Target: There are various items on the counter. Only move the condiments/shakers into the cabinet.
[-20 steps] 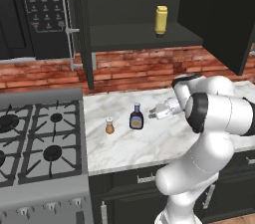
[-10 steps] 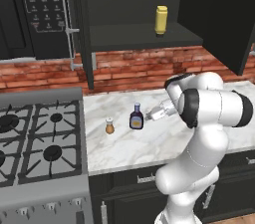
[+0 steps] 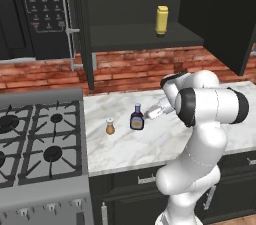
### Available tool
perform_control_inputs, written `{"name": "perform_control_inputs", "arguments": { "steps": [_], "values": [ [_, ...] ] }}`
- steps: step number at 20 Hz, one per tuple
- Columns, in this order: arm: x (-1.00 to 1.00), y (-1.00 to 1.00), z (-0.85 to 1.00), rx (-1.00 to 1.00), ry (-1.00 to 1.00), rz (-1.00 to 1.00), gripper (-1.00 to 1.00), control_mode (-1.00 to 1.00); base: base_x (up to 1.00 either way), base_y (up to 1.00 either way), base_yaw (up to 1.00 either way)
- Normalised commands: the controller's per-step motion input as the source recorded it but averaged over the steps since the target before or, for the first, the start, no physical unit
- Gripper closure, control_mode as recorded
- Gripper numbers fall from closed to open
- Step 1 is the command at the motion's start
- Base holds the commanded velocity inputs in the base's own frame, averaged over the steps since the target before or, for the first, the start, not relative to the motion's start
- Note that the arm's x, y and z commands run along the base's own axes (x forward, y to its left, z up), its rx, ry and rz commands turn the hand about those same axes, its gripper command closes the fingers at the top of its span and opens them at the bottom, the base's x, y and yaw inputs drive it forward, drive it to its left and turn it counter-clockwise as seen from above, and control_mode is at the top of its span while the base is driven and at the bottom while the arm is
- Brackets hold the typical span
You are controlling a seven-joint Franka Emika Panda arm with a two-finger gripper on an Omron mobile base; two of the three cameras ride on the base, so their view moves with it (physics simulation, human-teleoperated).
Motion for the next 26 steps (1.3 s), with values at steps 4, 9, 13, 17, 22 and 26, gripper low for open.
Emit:
{"name": "perform_control_inputs", "arguments": {
  "steps": [4,9,13,17,22,26],
  "values": [
    [0.16,0.0,0.0,0.0,0.0,0.0,-1.0,-1.0,0.0,0.0,0.0],
    [0.2,0.0,-0.07,-0.05,0.0,0.0,-1.0,-1.0,0.0,0.0,0.0],
    [0.08,0.0,-0.08,-0.06,0.0,0.0,-1.0,-1.0,0.0,0.0,0.0],
    [-0.01,0.14,-0.08,-0.08,0.0,0.0,-1.0,-1.0,0.0,0.0,0.0],
    [-0.01,0.2,0.0,-0.06,0.0,0.0,-1.0,-1.0,0.0,0.0,0.0],
    [0.0,0.17,-0.01,-0.03,0.0,0.0,-1.0,-1.0,0.0,0.0,0.0]
  ]
}}
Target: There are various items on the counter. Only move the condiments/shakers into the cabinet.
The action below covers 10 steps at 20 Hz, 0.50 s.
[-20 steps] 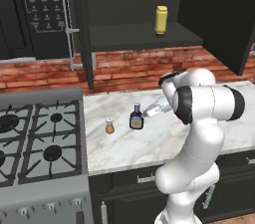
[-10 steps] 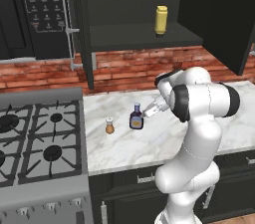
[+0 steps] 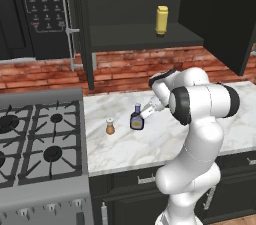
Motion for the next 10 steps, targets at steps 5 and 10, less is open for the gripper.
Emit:
{"name": "perform_control_inputs", "arguments": {
  "steps": [5,10],
  "values": [
    [0.0,0.12,-0.03,-0.01,0.0,0.0,1.0,-1.0,0.0,0.0,0.0],
    [0.0,0.0,0.0,0.0,0.0,0.0,1.0,-1.0,0.0,0.0,0.0]
  ]
}}
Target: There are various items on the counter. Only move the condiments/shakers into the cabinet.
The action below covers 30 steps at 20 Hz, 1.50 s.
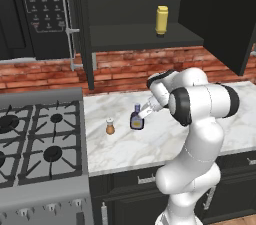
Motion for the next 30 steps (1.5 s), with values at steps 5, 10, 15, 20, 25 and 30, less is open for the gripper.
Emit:
{"name": "perform_control_inputs", "arguments": {
  "steps": [5,10,15,20,25,30],
  "values": [
    [-0.02,0.0,0.37,0.0,-0.04,0.0,1.0,-1.0,0.0,0.0,0.0],
    [-0.5,0.18,1.0,0.0,-0.31,-0.06,1.0,-1.0,0.0,0.0,0.0],
    [-0.71,0.43,1.0,0.0,-0.26,-0.25,1.0,-1.0,0.0,0.0,0.0],
    [-0.8,0.29,1.0,0.0,-0.04,-0.4,1.0,-1.0,0.0,0.0,0.0],
    [-0.74,0.07,1.0,0.0,0.01,-0.32,1.0,-1.0,0.0,0.0,0.0],
    [-1.0,-0.19,1.0,0.03,0.03,-0.27,1.0,-1.0,0.0,0.0,0.0]
  ]
}}
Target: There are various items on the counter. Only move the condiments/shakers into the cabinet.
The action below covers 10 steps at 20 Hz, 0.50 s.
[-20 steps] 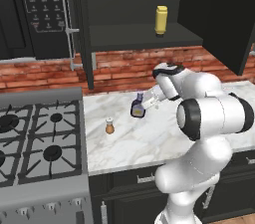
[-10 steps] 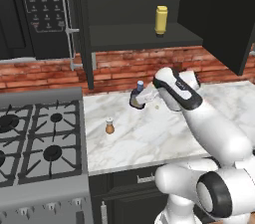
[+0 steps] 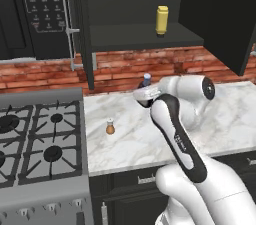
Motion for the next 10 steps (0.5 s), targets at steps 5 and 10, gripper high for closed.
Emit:
{"name": "perform_control_inputs", "arguments": {
  "steps": [5,10],
  "values": [
    [-0.89,-0.58,1.0,0.08,0.19,-0.35,1.0,-1.0,0.0,0.0,0.0],
    [-0.56,-0.43,1.0,0.04,0.29,-0.35,1.0,-1.0,0.0,0.0,0.0]
  ]
}}
